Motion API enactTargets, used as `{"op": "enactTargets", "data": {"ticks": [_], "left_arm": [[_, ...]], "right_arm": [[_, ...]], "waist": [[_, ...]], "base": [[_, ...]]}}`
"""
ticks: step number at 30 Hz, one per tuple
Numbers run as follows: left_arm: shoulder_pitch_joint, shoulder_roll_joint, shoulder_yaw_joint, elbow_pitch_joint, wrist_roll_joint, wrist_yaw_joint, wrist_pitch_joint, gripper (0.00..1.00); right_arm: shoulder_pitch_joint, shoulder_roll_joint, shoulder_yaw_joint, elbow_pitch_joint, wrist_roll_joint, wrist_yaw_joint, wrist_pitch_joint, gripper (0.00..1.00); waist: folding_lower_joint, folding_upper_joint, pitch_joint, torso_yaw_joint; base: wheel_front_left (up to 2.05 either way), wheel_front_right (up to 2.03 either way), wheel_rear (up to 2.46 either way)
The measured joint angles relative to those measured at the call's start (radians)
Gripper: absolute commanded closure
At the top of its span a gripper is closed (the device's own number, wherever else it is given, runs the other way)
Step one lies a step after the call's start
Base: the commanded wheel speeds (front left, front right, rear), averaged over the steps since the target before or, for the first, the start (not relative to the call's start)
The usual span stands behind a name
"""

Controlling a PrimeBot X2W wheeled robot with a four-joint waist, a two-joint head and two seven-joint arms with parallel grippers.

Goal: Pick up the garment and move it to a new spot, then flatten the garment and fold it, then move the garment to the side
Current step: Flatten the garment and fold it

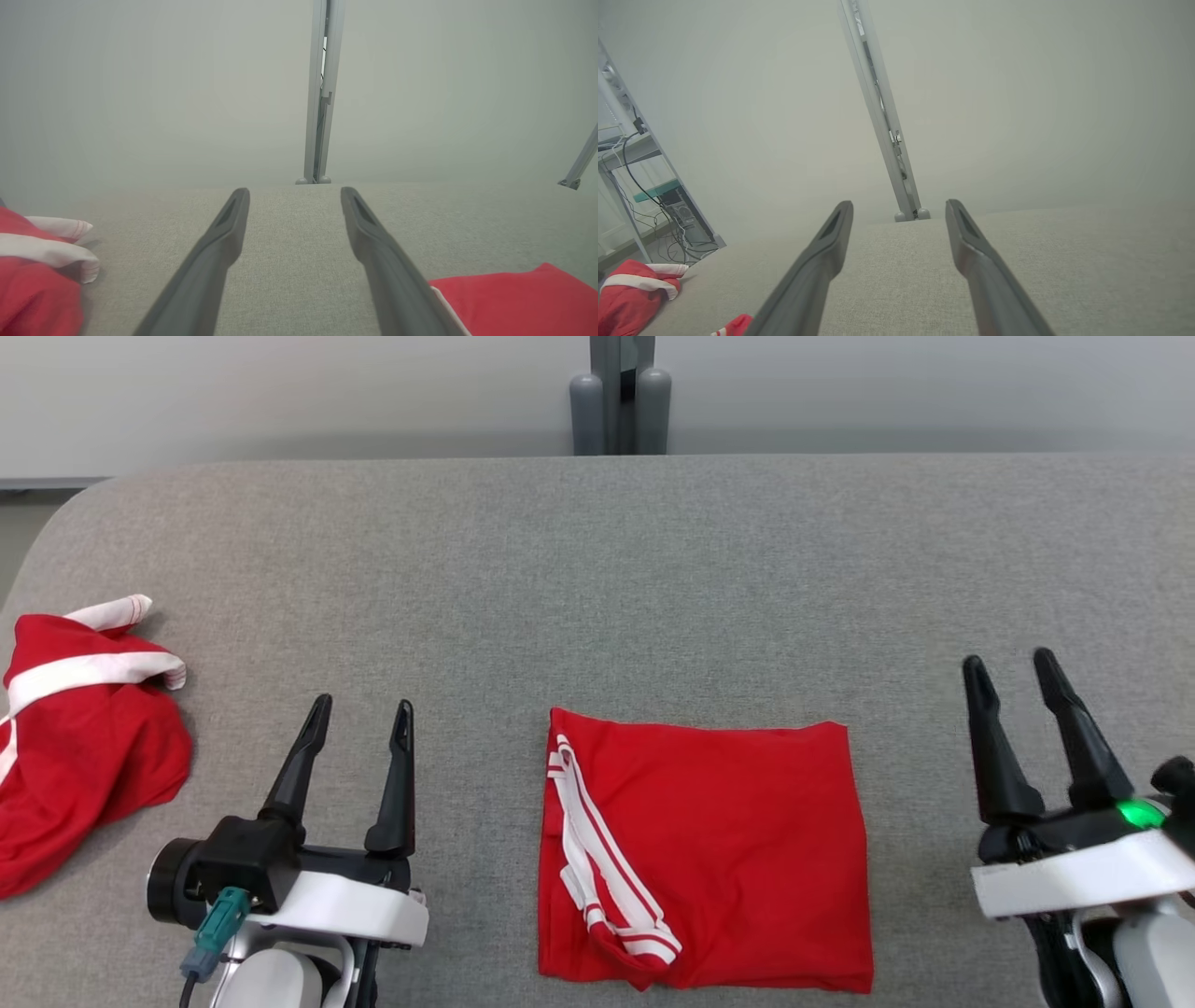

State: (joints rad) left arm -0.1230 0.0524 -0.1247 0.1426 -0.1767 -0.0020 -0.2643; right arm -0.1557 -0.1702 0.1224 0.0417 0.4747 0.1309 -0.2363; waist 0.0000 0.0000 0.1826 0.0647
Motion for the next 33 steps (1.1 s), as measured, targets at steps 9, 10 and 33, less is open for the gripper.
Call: {"op": "enactTargets", "data": {"ticks": [9,10,33], "left_arm": [[0.051,0.006,0.022,-0.016,0.013,0.0,0.0,0.0],[0.068,0.006,0.024,-0.016,0.017,0.003,0.0,0.0],[0.144,0.022,-0.003,0.007,0.017,0.003,0.001,0.0]], "right_arm": [[0.114,0.001,-0.103,0.006,-0.128,0.0,0.042,0.0],[0.13,0.005,-0.112,0.009,-0.133,0.0,0.043,0.0],[0.21,0.025,-0.146,0.001,-0.182,0.0,0.097,0.7]], "waist": [[0.0,0.0,-0.045,-0.022],[0.0,0.0,-0.058,-0.025],[0.0,0.0,-0.135,0.0]], "base": [[0.0,0.0,0.0],[0.0,0.0,0.0],[0.0,0.0,0.0]]}}
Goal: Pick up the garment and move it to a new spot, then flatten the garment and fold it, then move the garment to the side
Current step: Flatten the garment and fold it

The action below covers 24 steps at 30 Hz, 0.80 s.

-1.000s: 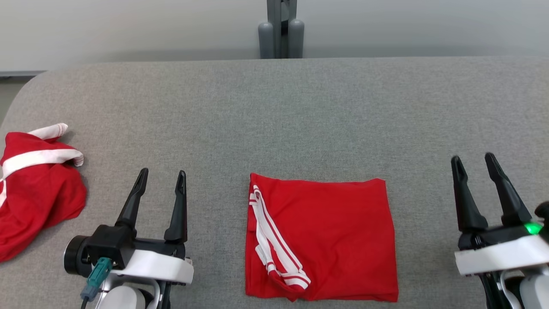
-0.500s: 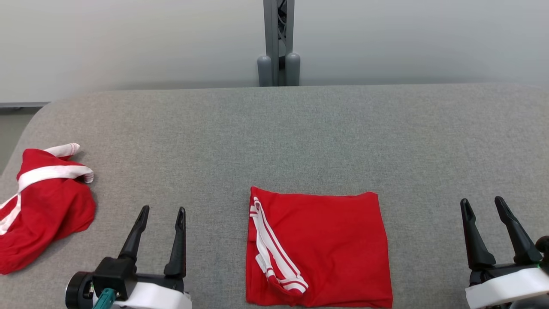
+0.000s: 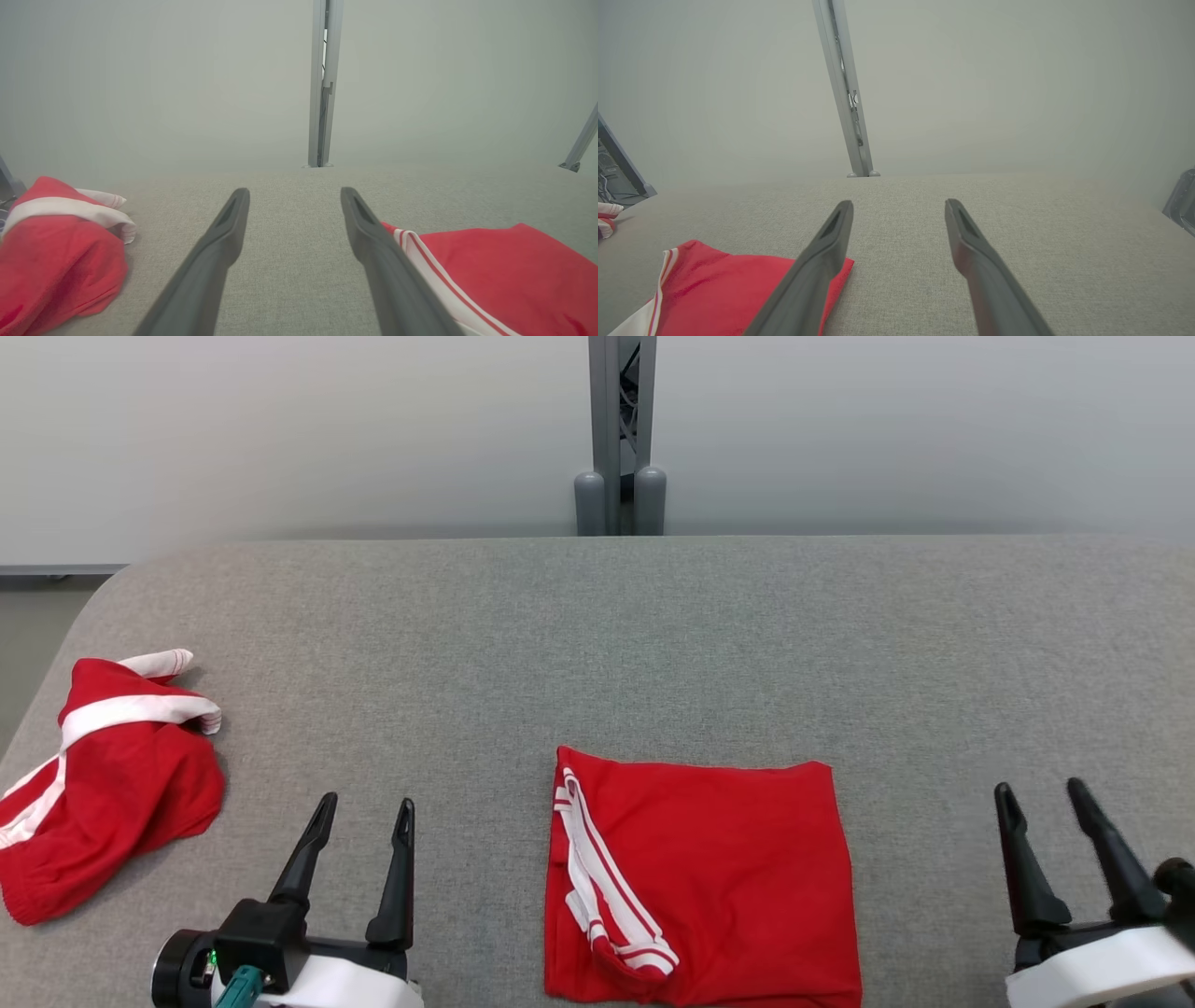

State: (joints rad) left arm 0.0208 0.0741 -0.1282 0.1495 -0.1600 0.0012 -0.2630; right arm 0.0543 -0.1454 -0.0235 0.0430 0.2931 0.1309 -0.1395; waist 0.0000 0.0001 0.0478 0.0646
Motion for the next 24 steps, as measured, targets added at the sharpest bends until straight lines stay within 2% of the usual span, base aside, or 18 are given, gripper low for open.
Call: {"op": "enactTargets", "data": {"ticks": [1,5,11,17,24], "left_arm": [[-0.005,0.0,-0.003,0.0,0.0,0.0,0.0,0.0],[-0.02,-0.001,-0.009,-0.002,0.0,0.0,0.0,0.0],[-0.038,-0.002,-0.016,0.0,-0.008,0.0,0.0,0.0],[-0.06,-0.006,-0.031,0.007,-0.011,-0.001,0.0,0.0],[-0.081,-0.011,-0.039,0.012,-0.016,-0.001,0.0,0.0]], "right_arm": [[0.001,0.0,0.01,0.004,0.006,0.0,0.016,1.0],[0.003,0.0,0.063,0.013,0.011,0.0,0.037,1.0],[-0.021,0.007,0.257,0.078,0.055,0.0,0.053,1.0],[-0.08,0.011,0.468,0.191,0.13,0.0,0.045,1.0],[-0.183,0.028,0.642,0.332,0.215,0.0,0.005,1.0]], "waist": [[0.0,0.0,0.002,0.003],[0.0,0.0,0.013,0.016],[0.0,0.0,0.044,0.052],[0.0001,0.0,0.071,0.098],[0.0,0.0,0.101,0.139]], "base": [[0.0,0.0,0.0],[0.0,0.0,0.0],[0.0,0.0,0.0],[0.0,0.0,0.0],[0.0,0.0,0.0]]}}
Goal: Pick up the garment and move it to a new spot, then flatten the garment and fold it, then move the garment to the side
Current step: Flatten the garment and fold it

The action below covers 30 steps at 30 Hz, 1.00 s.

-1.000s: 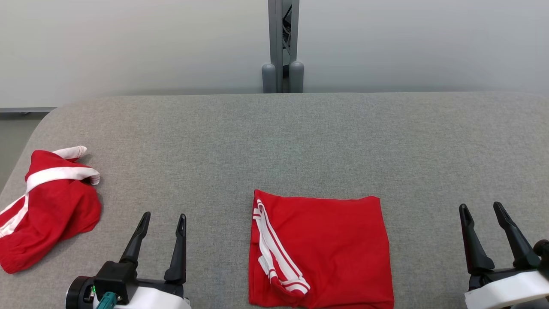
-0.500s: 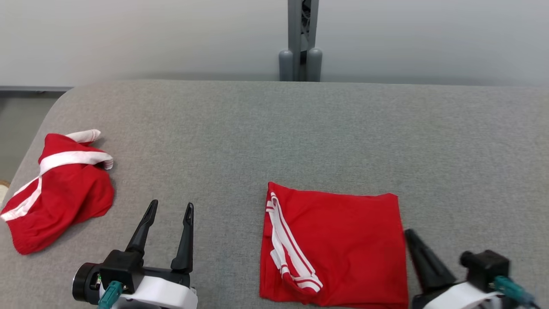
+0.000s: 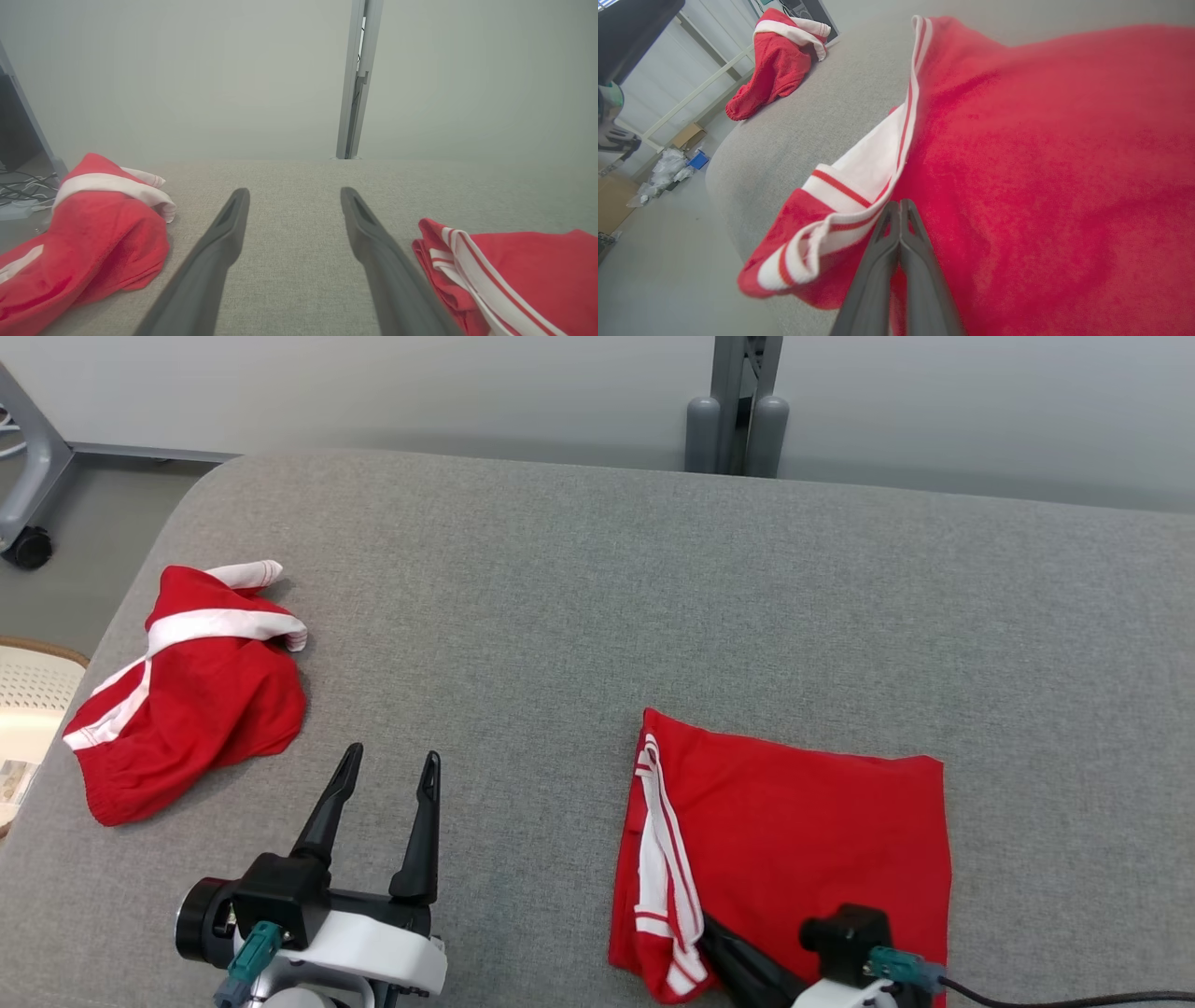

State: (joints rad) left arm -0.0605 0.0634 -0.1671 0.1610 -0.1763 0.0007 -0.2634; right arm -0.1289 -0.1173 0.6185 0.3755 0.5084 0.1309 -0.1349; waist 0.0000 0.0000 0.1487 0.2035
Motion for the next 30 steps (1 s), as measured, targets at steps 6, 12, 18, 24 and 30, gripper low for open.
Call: {"op": "enactTargets", "data": {"ticks": [6,12,18,24,30], "left_arm": [[-0.005,-0.002,-0.005,-0.001,-0.002,0.001,0.0,0.0],[-0.005,-0.005,-0.002,-0.004,-0.007,0.003,0.0,0.0],[-0.005,-0.005,0.005,-0.011,-0.007,0.004,0.0,0.0],[-0.005,-0.002,0.016,-0.015,0.0,0.005,-0.001,0.0],[-0.002,0.005,0.023,-0.017,0.002,0.007,-0.001,0.0]], "right_arm": [[-0.099,0.024,0.153,0.078,0.076,0.0,-0.043,1.0],[-0.181,0.018,0.22,0.1,0.103,0.0,-0.104,1.0],[-0.185,-0.029,0.096,0.038,0.075,0.0,-0.122,1.0],[-0.108,-0.05,-0.173,-0.098,-0.005,0.0,-0.124,0.93],[-0.035,-0.042,-0.359,-0.173,-0.111,0.0,-0.124,0.0]], "waist": [[0.0,0.0,0.01,0.014],[0.0,0.0,0.007,0.0],[0.0,0.0,-0.001,-0.037],[0.0,0.0,-0.017,-0.072],[0.0,0.0,-0.034,-0.107]], "base": [[0.0,0.0,0.0],[0.0,0.0,0.0],[0.0,0.0,0.0],[0.0,0.0,0.0],[0.0,0.0,0.0]]}}
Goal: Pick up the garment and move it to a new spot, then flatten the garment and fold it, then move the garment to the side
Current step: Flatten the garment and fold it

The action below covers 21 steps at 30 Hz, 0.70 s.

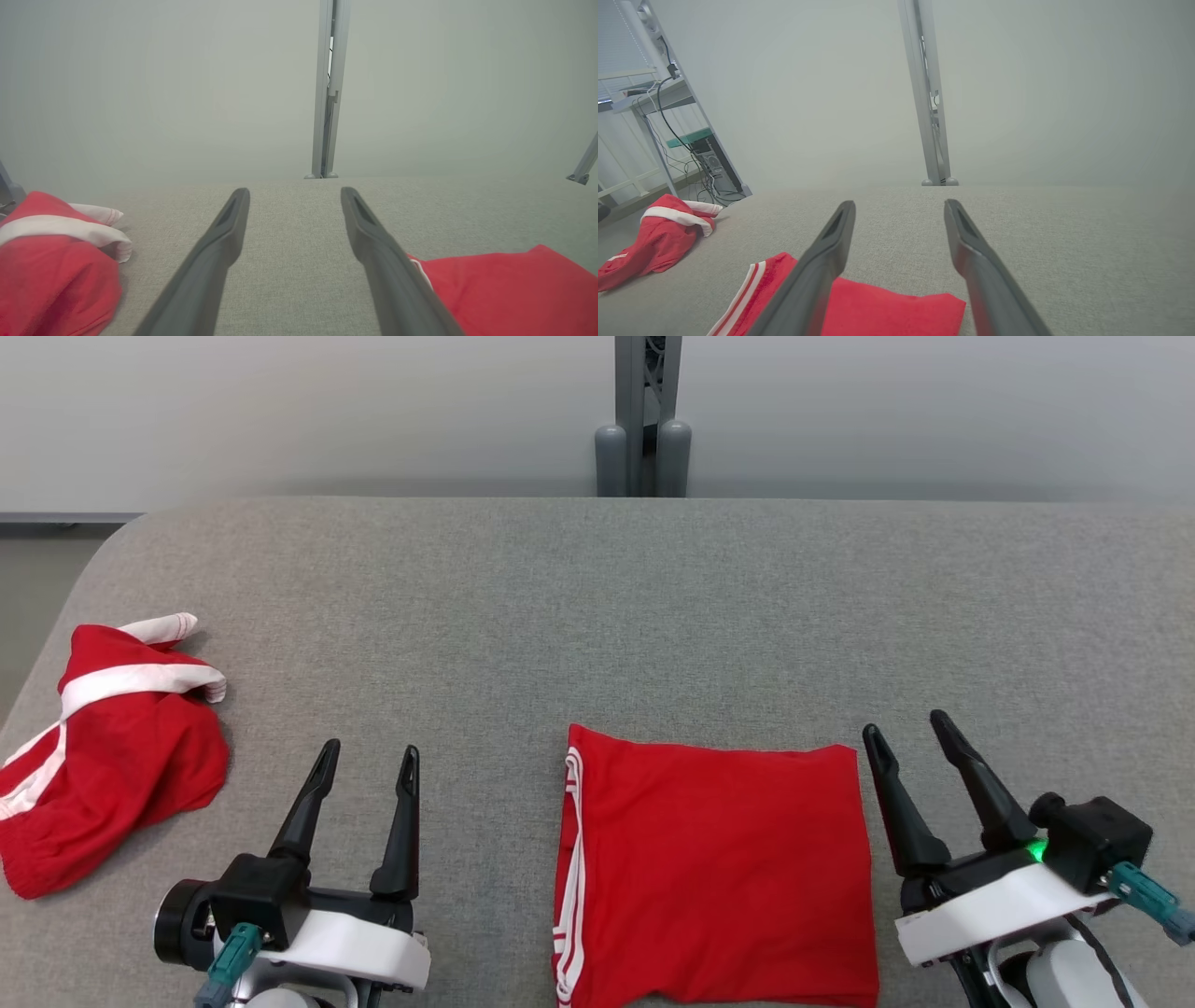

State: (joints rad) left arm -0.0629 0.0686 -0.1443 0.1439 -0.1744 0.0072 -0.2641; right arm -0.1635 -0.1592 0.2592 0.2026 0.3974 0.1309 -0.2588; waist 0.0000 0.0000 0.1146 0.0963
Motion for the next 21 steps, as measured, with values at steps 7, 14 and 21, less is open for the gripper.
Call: {"op": "enactTargets", "data": {"ticks": [7,14,21], "left_arm": [[0.016,0.01,0.007,-0.002,0.002,0.003,0.0,0.0],[0.033,0.018,0.008,0.0,0.007,0.004,0.0,0.0],[0.053,0.022,0.008,0.004,0.006,0.007,0.0,0.0]], "right_arm": [[0.081,0.022,-0.148,-0.083,-0.087,0.0,0.034,0.0],[0.192,0.028,-0.263,-0.185,-0.18,0.0,0.107,0.0],[0.297,0.055,-0.306,-0.28,-0.211,0.0,0.168,0.0]], "waist": [[0.0,0.0,-0.019,-0.032],[0.0,0.0,-0.028,-0.056],[0.0,0.0,-0.041,-0.071]], "base": [[0.0,0.0,0.0],[0.0,0.0,0.0],[0.0,0.0,0.0]]}}
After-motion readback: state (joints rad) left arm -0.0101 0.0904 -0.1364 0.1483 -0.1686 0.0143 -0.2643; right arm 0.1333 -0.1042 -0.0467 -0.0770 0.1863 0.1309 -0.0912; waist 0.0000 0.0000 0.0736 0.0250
